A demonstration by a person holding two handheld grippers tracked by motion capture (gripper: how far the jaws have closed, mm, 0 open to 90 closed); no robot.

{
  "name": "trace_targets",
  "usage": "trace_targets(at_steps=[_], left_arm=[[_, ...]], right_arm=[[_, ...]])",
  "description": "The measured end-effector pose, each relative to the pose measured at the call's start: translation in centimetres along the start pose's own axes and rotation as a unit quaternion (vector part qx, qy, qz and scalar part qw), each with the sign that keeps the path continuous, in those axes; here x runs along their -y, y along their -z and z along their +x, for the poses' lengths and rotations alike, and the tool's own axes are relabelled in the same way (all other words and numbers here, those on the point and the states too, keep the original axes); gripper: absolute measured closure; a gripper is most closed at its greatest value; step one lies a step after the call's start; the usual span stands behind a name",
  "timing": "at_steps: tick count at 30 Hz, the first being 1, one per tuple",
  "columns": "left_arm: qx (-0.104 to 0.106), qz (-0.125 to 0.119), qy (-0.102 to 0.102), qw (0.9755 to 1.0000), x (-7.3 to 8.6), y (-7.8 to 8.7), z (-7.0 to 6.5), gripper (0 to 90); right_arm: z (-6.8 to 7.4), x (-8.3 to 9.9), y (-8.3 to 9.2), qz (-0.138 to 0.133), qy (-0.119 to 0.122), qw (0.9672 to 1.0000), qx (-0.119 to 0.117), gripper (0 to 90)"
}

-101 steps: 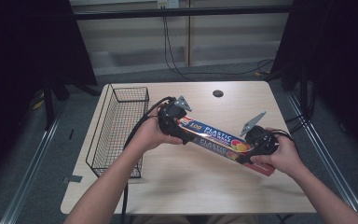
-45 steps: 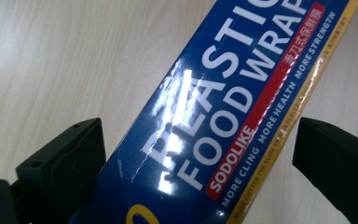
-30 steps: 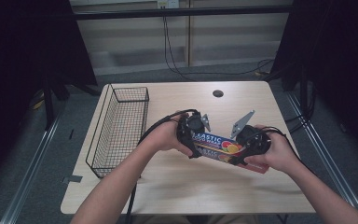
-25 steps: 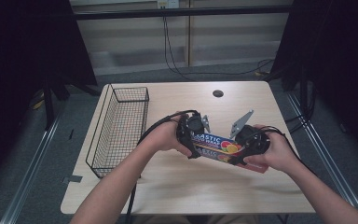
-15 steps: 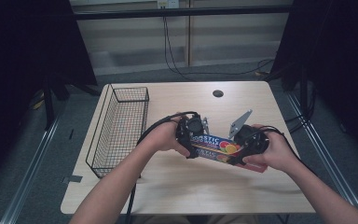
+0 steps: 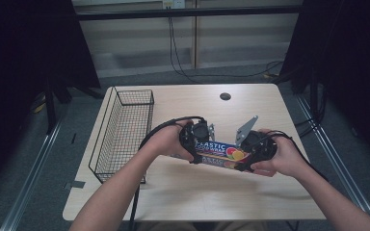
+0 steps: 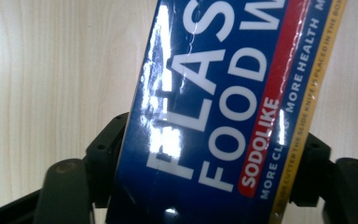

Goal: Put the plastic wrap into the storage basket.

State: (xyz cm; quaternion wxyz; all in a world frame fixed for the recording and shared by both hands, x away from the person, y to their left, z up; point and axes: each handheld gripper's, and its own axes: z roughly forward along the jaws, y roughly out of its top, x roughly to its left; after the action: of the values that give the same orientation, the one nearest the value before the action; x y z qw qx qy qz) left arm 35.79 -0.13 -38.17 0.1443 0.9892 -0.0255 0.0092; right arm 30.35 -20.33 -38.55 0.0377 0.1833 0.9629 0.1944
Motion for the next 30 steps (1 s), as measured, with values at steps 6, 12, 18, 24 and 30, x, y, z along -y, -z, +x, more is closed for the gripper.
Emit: trace_targets(at_steps=[6,12,18,24,30], left_arm=[[0.012,0.028,-0.022,0.9993,-0.2,0.2,-0.6,38.5],[0.010,0.037,-0.018,0.9991,-0.5,0.6,-1.2,40.6],[-0.004,0.035,-0.016,0.9992,-0.7,1.1,-2.0,41.8],[-0.003,0.026,-0.002,0.9996,-0.7,1.5,-2.4,42.5],[-0.016,0.032,0.002,0.9993,0.0,1.7,-2.5,42.4]], right_arm=[[0.2,-0.1,-0.1,0.001,0.032,0.9995,-0.001,41.1],[-0.1,0.2,-0.2,-0.012,0.049,0.9986,-0.014,40.2],[-0.5,0.5,-0.2,-0.021,0.052,0.9983,-0.016,38.5],[-0.9,0.7,-0.2,-0.038,0.040,0.9982,-0.026,34.5],[-1.6,1.4,0.4,-0.063,0.006,0.9976,-0.028,23.3]])
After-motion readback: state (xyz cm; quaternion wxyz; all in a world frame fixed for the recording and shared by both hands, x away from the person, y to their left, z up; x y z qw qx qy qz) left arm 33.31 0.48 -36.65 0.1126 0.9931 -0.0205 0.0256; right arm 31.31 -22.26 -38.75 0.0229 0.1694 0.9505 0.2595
